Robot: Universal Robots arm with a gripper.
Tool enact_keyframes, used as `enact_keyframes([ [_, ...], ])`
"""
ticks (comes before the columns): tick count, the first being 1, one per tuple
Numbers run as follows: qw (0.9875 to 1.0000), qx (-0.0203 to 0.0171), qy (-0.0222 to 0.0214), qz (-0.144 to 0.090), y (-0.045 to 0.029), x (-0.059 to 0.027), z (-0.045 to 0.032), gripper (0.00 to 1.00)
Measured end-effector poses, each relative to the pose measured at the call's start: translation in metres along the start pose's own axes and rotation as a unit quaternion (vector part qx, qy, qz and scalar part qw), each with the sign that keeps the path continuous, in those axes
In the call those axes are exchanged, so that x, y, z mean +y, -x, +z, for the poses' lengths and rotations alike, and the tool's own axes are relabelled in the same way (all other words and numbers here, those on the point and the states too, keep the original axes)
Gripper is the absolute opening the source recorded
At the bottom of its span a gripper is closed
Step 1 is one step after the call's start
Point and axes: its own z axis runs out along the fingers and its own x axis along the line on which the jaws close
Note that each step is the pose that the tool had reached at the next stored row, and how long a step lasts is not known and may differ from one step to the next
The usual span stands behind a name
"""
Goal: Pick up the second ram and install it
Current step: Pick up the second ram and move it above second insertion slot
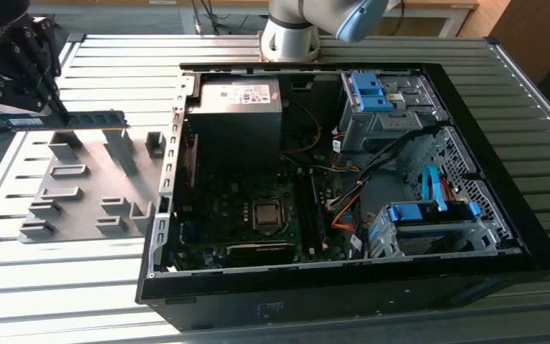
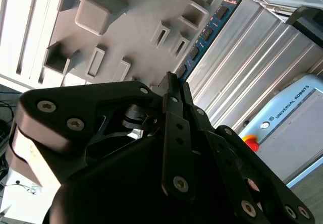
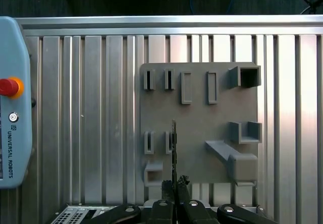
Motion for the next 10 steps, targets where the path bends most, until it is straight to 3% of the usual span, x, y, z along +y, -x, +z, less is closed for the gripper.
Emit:
enact_keyframes([
  [10,1.0000,0.0000,0.0000,0.000,0.0002,-0.0112,0.0000,0.14],
])
